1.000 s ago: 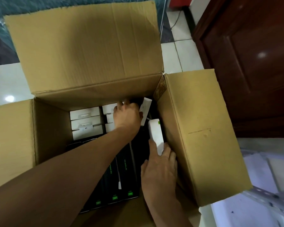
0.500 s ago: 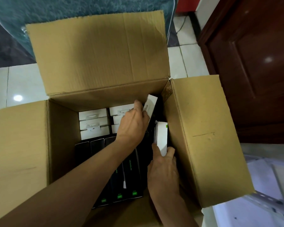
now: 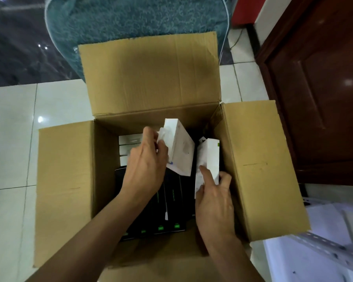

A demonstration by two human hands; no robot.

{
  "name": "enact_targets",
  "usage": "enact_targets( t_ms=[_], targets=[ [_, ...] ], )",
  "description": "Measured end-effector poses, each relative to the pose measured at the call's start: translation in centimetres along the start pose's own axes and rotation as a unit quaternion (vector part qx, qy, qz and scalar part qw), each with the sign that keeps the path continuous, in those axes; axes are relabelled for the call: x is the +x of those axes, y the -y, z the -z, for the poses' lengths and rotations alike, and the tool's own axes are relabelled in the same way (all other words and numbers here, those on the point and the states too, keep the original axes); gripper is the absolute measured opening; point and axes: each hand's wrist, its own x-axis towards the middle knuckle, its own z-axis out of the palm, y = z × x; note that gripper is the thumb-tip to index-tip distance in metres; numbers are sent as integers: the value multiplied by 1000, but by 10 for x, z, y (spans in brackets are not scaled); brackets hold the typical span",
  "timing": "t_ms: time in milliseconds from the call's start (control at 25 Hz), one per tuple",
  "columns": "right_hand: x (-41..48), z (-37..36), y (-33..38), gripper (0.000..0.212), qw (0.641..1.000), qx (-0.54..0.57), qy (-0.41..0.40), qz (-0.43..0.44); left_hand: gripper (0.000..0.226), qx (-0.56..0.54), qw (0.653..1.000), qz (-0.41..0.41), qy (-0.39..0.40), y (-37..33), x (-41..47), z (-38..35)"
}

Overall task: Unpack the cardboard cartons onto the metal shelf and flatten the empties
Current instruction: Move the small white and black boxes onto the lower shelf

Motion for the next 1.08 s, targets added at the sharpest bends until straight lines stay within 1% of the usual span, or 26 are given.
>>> enact_targets(
  t_ms=[120, 240, 400, 520, 600, 640, 680, 760, 800, 840, 880, 1000, 1080],
  targets=[
    [-8, 10, 4, 63, 999, 19, -14, 37, 15, 7, 1000, 24, -15, 6, -11, 23],
    [-17, 18, 11, 66, 997, 32, -22, 70, 13, 13, 998, 65, -13, 15, -20, 41],
    [-26, 19, 20, 68, 992, 50, 31, 114, 8, -10, 993, 118, -13, 19, -22, 58],
    [-30, 16, 26, 68, 988, 52, 48, 134, 18, -39, 985, 163, -34, 19, -19, 62],
    [-31, 14, 28, 67, 988, 49, 49, 137, 25, -41, 984, 168, -51, 21, -17, 59],
    [-30, 14, 28, 67, 988, 47, 52, 138, 34, -53, 983, 170, -50, 19, -16, 57],
    [-29, 14, 29, 67, 987, 44, 54, 142, 45, -63, 982, 175, -38, 16, -16, 54],
    [-26, 15, 29, 69, 987, 37, 58, 148, 67, -70, 982, 172, 22, 10, -21, 42],
    [-25, 15, 30, 69, 987, 33, 60, 146, 70, -62, 984, 160, 56, 7, -25, 33],
    [-23, 15, 31, 67, 988, 34, 61, 140, 69, -48, 985, 147, 81, 3, -29, 25],
    [-22, 15, 31, 64, 988, 40, 62, 133, 65, -40, 986, 135, 88, 2, -32, 16],
    [-19, 16, 28, 61, 988, 61, 62, 131, 52, -51, 987, 139, 63, 4, -32, 3],
    [-18, 18, 25, 60, 987, 69, 58, 134, 48, -33, 987, 147, 48, 0, -29, 3]
  ],
)
